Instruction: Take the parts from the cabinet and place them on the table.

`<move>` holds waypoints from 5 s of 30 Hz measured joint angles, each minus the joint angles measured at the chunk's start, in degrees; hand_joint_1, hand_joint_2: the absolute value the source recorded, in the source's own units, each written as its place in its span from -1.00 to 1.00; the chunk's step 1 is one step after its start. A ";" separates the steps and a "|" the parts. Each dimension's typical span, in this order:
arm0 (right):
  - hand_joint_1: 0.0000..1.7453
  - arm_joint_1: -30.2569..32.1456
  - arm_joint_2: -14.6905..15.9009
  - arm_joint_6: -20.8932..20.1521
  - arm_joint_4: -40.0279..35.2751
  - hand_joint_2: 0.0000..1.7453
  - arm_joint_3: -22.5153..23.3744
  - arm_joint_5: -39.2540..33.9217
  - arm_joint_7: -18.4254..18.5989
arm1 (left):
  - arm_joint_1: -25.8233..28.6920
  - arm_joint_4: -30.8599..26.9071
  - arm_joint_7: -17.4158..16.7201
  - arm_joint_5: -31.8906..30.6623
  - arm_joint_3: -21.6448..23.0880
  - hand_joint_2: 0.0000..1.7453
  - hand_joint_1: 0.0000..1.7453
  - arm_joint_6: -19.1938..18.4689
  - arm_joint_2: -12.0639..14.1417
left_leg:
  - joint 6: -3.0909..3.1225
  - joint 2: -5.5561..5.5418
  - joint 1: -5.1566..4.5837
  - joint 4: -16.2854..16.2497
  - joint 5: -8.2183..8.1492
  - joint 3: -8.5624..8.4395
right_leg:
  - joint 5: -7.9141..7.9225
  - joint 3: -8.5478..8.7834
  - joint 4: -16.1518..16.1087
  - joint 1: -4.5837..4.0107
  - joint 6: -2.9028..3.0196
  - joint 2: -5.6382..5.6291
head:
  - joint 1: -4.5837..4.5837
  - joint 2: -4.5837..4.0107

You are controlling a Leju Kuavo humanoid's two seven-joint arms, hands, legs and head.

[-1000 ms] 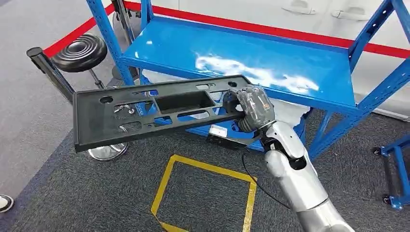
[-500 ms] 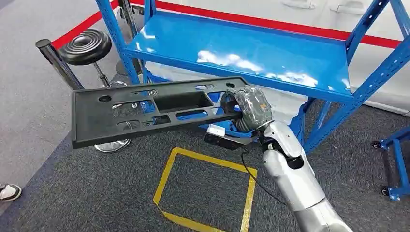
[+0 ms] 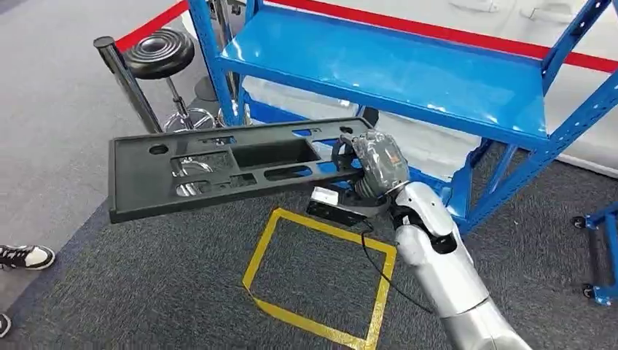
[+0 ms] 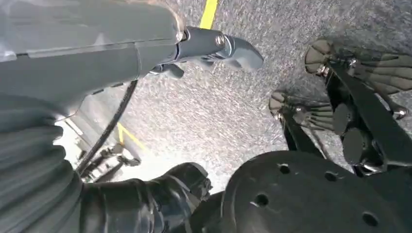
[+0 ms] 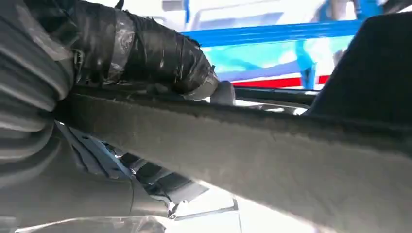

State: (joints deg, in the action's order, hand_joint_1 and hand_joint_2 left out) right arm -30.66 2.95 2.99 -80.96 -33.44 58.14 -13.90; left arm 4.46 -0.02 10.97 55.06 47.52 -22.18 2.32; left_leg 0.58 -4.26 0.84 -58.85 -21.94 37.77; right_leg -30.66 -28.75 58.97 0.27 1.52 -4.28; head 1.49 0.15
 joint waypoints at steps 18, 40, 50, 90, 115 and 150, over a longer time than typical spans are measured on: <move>1.00 -0.57 -0.92 -0.24 0.35 1.00 -0.13 0.00 0.07 | 0.12 0.04 0.00 -0.74 -0.44 1.00 -1.00 -0.11 0.37 | 0.16 5.57 -0.23 1.18 -7.09 -8.06 | 7.09 -8.06 0.97 0.98 -2.85 11.34 | 0.11 -0.02; 1.00 -0.48 -0.90 -0.63 0.92 1.00 -0.33 0.02 0.02 | 0.19 0.09 0.07 -1.77 -0.68 1.00 -1.00 0.04 0.00 | -1.04 3.24 -0.64 -9.29 -8.80 1.51 | 3.72 -3.52 -0.69 0.79 0.51 4.84 | 0.68 0.00; 1.00 -0.74 -1.05 -0.74 0.77 1.00 -0.55 0.63 0.09 | 0.41 0.09 0.22 -2.93 -0.85 1.00 -1.00 0.02 0.04 | 1.01 4.86 0.14 1.47 -3.11 -4.61 | 1.84 -4.92 1.94 1.04 -2.59 8.11 | 0.59 0.00; 1.00 -2.40 -8.08 -5.38 -2.60 1.00 -5.44 1.73 3.23 | -1.16 0.11 5.13 -19.38 3.78 1.00 -1.00 -8.79 9.94 | 0.64 -1.19 -0.81 -0.53 -3.04 -2.51 | 1.78 -4.48 2.29 1.09 -1.61 -0.78 | 1.11 0.00; 1.00 -4.85 -11.63 -6.21 -4.04 1.00 -8.46 1.97 5.33 | -3.70 0.11 7.65 -29.05 6.97 1.00 -1.00 -8.68 14.03 | 1.34 2.46 -0.57 0.95 -2.80 -3.02 | -6.10 -11.97 17.96 0.31 -1.71 4.30 | 1.14 0.00; 1.00 -3.86 -0.79 -6.32 -10.73 1.00 0.68 1.51 4.11 | 12.26 -94.16 -8.98 22.42 25.44 1.00 -1.00 52.81 41.72 | 1.00 -0.51 -0.19 -0.04 -3.83 -3.12 | 3.50 -8.05 6.31 0.37 -1.14 2.59 | 1.11 -0.02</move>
State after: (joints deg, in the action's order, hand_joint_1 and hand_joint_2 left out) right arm -34.52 2.16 -3.32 -91.69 -32.76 59.65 -9.79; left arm 16.71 -94.18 1.99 77.48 72.96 30.62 44.04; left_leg 1.58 -4.77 0.65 -58.89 -25.77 34.65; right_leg -27.16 -36.80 65.28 0.64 0.38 -1.69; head 2.60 0.13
